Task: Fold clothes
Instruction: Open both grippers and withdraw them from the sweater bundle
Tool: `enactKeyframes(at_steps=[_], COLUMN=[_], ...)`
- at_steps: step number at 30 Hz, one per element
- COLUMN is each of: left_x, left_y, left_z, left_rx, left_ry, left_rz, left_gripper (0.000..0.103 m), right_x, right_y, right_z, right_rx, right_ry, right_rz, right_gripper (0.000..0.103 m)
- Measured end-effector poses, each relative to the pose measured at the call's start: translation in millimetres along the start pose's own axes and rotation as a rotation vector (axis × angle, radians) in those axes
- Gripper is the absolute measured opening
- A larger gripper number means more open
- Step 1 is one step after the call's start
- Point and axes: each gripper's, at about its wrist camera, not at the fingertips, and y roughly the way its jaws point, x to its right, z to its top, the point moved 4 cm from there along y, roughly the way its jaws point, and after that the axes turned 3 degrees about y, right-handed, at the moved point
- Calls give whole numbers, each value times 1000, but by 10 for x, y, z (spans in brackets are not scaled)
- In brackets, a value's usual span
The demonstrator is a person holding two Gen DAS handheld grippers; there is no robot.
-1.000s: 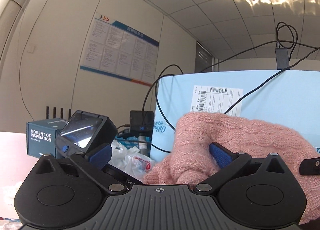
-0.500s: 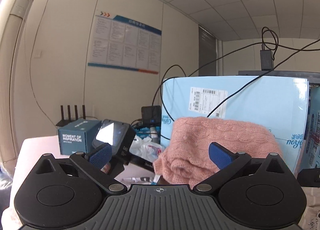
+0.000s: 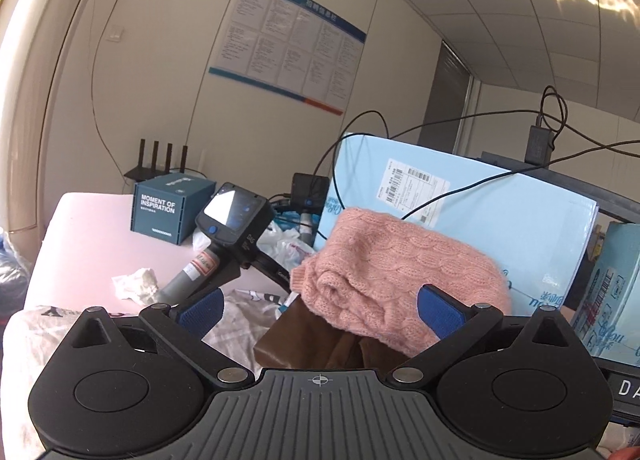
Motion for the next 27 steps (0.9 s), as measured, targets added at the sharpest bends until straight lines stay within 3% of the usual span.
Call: enactKeyframes(at_steps=[11,27], left_x=[46,67], left_y=[274,255], left_z=[-268,-302], left_rx=[-100,-62], left_ry=[46,93], left_rz=[32,64], left_gripper=[103,103], right_x=[128,151], right_y=[291,324], right_z=[-118,-139], right_rx=[-52,-50], right_ry=[-18,-14], right_rz=[-104,-132], right_gripper=[103,103])
